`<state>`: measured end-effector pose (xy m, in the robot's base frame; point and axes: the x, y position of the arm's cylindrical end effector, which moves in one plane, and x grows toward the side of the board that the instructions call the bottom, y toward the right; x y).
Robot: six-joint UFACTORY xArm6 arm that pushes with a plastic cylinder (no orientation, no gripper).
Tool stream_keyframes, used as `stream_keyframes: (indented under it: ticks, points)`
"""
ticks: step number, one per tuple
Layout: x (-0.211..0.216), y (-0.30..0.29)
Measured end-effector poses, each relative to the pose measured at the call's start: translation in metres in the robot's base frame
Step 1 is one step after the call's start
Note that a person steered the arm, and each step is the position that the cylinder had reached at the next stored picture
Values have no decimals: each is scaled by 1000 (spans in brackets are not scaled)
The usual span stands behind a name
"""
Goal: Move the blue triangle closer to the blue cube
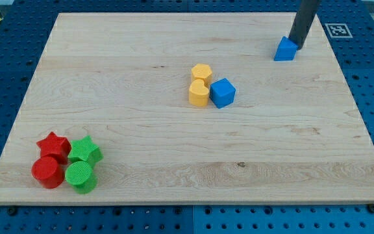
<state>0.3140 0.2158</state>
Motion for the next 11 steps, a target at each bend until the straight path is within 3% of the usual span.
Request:
stream_keyframes:
  ticks: [3, 5, 6, 8, 11]
  points:
    - [47, -22]
    - [-5, -37]
    - [3, -83]
    - [31, -88]
    - [36, -129]
